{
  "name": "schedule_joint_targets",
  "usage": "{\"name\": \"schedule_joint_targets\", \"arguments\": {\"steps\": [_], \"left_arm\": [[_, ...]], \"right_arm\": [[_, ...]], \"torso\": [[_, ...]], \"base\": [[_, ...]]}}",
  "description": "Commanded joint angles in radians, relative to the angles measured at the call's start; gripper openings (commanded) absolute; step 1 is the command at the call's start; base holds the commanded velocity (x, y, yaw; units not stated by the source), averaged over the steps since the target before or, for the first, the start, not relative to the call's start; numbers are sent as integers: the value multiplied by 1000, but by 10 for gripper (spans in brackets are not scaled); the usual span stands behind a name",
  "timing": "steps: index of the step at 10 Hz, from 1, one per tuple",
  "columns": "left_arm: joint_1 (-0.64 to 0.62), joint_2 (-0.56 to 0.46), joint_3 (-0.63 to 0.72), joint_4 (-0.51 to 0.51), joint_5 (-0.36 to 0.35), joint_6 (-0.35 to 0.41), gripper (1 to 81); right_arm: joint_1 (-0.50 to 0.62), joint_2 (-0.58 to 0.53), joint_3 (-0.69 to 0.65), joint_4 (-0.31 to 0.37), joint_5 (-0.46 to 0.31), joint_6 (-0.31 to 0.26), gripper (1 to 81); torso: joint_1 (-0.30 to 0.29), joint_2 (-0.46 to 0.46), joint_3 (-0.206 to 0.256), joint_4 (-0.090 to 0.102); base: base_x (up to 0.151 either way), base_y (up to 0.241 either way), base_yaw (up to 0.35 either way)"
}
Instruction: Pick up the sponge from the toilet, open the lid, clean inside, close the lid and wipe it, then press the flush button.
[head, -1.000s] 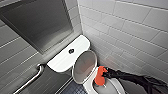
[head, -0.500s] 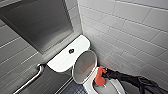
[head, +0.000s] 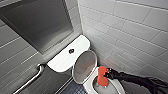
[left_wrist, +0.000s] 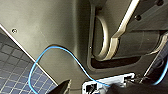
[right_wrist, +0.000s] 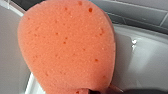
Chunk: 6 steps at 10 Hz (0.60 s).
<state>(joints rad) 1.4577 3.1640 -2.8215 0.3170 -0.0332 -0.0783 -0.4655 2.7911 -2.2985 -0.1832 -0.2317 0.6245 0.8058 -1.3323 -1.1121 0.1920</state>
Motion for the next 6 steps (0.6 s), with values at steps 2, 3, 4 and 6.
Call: {"name": "schedule_joint_targets", "arguments": {"steps": [2,3,4,6], "left_arm": [[37,2,0,4,84,8,811],[37,2,0,4,84,6,811],[37,2,0,4,84,6,811],[37,2,0,4,84,6,811]], "right_arm": [[21,-357,439,4,140,84,10],[-14,-380,456,7,175,87,10],[-48,-400,467,16,205,89,10],[-120,-430,473,48,279,90,10]], "torso": [[0,0,0,0],[0,0,0,0],[0,0,0,0],[0,0,0,0]], "base": [[0,0,0],[0,0,0],[0,0,0],[0,0,0]]}}
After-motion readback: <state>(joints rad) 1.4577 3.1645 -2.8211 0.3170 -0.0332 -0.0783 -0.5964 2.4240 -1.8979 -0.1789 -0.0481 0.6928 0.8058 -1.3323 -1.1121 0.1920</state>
